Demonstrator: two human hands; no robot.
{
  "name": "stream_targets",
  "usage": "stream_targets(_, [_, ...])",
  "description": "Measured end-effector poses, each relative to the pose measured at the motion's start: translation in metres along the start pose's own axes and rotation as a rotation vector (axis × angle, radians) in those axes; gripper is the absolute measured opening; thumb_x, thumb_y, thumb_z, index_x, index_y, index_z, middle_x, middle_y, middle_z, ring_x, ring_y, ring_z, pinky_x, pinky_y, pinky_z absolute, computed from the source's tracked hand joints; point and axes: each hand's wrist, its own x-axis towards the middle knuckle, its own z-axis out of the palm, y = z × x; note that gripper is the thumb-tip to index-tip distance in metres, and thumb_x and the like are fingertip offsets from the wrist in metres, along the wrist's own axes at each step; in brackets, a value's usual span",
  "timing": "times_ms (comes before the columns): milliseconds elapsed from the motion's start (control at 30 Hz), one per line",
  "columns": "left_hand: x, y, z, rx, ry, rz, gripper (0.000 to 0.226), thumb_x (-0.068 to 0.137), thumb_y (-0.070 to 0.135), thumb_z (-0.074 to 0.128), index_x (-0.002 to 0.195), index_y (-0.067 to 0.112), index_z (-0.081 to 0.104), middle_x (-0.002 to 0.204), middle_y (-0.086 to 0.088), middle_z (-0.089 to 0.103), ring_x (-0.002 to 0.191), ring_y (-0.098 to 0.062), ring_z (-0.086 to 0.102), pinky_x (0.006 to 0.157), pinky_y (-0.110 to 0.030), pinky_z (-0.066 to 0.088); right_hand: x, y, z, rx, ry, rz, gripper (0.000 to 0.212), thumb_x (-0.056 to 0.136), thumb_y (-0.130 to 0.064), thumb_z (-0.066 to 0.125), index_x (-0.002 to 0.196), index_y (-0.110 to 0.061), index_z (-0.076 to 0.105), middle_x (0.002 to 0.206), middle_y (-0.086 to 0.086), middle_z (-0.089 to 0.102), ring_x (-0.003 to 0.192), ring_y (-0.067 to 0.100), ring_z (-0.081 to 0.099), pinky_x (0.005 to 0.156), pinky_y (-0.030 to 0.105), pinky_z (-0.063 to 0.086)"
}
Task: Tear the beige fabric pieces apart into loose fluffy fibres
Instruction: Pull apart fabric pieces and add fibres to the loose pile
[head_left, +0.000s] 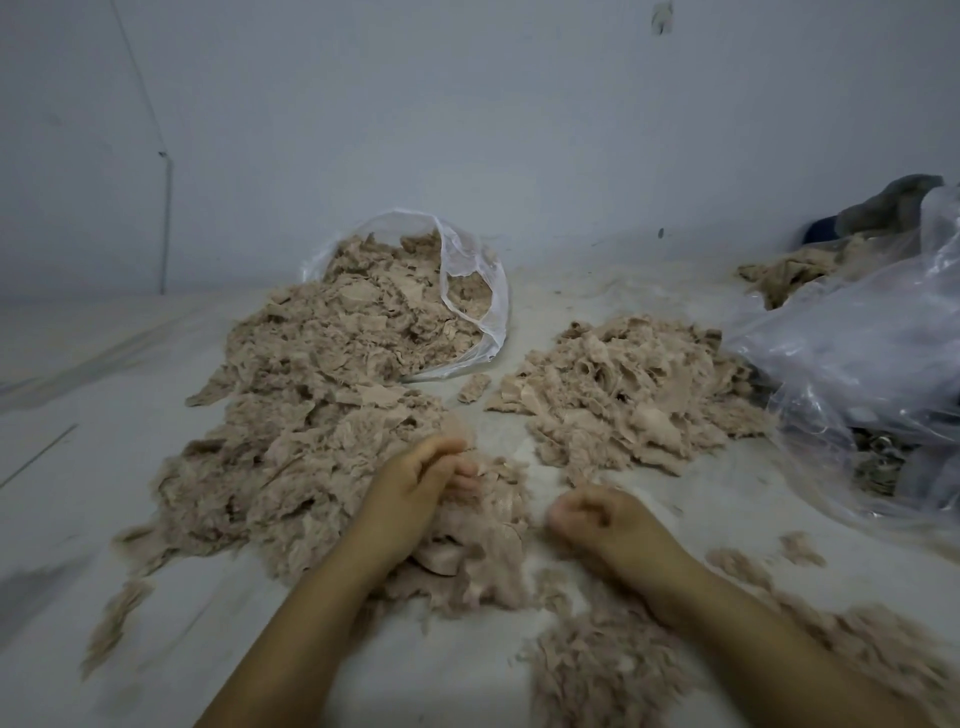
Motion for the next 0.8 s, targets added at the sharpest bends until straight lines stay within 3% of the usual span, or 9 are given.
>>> stream_targets(100, [-0.01, -0.005, -0.019, 0.548, -0.303, 0.261, 0.015, 0.092, 0.033, 0.058, 0.099, 0.028, 0.07, 0.094, 0.021, 0.066, 0.09, 0.01, 0.057, 0.099, -0.02, 0.036, -0.009, -0.006, 0.005, -0.398, -0.383, -0.124, 0.006, 0.079, -0.023, 0.077, 0.077, -0.021, 0.072, 0.069, -0.014, 0.066, 0.06, -0.004, 0.052, 0.061, 0.011, 0.04])
stream_targets(167, [-0.017, -0.009, -0.033, 0.844, -0.404, 0.388, 0.03, 0.09, 0.052, 0.05, 0.099, 0.032, 0.07, 0.104, 0.019, 0.066, 0.111, 0.008, 0.05, 0.117, -0.036, 0.005, -0.015, -0.018, -0.003, -0.62, -0.575, -0.053, 0.007, 0.078, -0.027, 0.078, 0.079, -0.024, 0.073, 0.073, -0.009, 0.068, 0.061, -0.002, 0.053, 0.06, 0.015, 0.04])
stream_targets(233, [-0.021, -0.014, -0.048, 1.051, -0.389, 0.512, 0.05, 0.088, 0.065, 0.036, 0.11, 0.034, 0.068, 0.123, 0.015, 0.062, 0.131, -0.005, 0.037, 0.114, -0.052, -0.009, -0.016, -0.028, -0.012, -0.794, -0.612, 0.057, 0.013, 0.079, -0.033, 0.077, 0.08, -0.023, 0.07, 0.08, 0.001, 0.069, 0.067, 0.008, 0.056, 0.063, 0.026, 0.046])
stream_targets(300, [-0.02, -0.02, -0.058, 1.135, -0.388, 0.512, 0.062, 0.084, 0.073, 0.027, 0.122, 0.038, 0.061, 0.14, 0.014, 0.048, 0.141, -0.013, 0.025, 0.112, -0.055, -0.01, -0.014, -0.032, -0.01, -0.924, -0.471, 0.068, 0.017, 0.081, -0.038, 0.073, 0.078, -0.023, 0.066, 0.079, -0.005, 0.067, 0.07, 0.009, 0.058, 0.066, 0.024, 0.048])
stream_targets(400, [-0.024, -0.034, -0.053, 1.207, -0.449, 0.261, 0.057, 0.089, 0.07, 0.022, 0.139, 0.046, 0.037, 0.154, 0.018, 0.021, 0.144, -0.007, 0.007, 0.113, -0.043, -0.007, -0.011, -0.026, 0.014, -0.817, -0.157, -0.105, 0.018, 0.08, -0.045, 0.071, 0.084, -0.029, 0.064, 0.084, -0.011, 0.064, 0.076, 0.001, 0.057, 0.07, 0.02, 0.048])
stream_targets(500, [-0.027, -0.045, -0.034, 1.134, -0.348, 0.125, 0.043, 0.098, 0.049, 0.028, 0.14, 0.041, 0.038, 0.154, 0.015, 0.022, 0.143, -0.01, 0.012, 0.113, -0.038, 0.007, -0.012, -0.012, 0.038, -0.723, -0.218, -0.213, 0.027, 0.078, -0.046, 0.072, 0.1, -0.031, 0.065, 0.091, -0.013, 0.057, 0.08, 0.001, 0.053, 0.068, 0.01, 0.041])
stream_targets(633, [-0.016, -0.018, -0.052, 0.388, -0.223, -0.093, 0.039, 0.101, 0.03, 0.035, 0.136, 0.019, 0.049, 0.136, 0.005, 0.051, 0.128, -0.009, 0.042, 0.1, -0.009, 0.029, -0.003, 0.0, 0.03, -0.812, -0.039, -0.253, 0.027, 0.089, -0.031, 0.065, 0.115, -0.028, 0.059, 0.097, -0.009, 0.049, 0.088, 0.008, 0.051, 0.069, 0.013, 0.034])
stream_targets(700, [-0.019, -0.005, -0.079, 0.283, -0.156, -0.054, 0.034, 0.101, 0.023, 0.039, 0.13, 0.015, 0.054, 0.12, 0.006, 0.06, 0.115, -0.01, 0.053, 0.095, -0.011, 0.041, -0.003, 0.004, 0.021, -0.792, 0.062, -0.246, 0.035, 0.086, -0.036, 0.067, 0.118, -0.033, 0.052, 0.104, -0.008, 0.047, 0.087, 0.0, 0.049, 0.07, 0.01, 0.035])
stream_targets(800, [-0.038, -0.005, -0.101, 0.622, -0.129, 0.23, 0.032, 0.099, 0.022, 0.042, 0.122, 0.011, 0.061, 0.122, 0.001, 0.061, 0.114, -0.011, 0.054, 0.097, -0.016, 0.039, -0.015, 0.012, 0.019, -0.723, 0.103, -0.419, 0.026, 0.084, -0.037, 0.069, 0.105, -0.034, 0.055, 0.097, -0.016, 0.047, 0.087, -0.009, 0.049, 0.07, 0.002, 0.036])
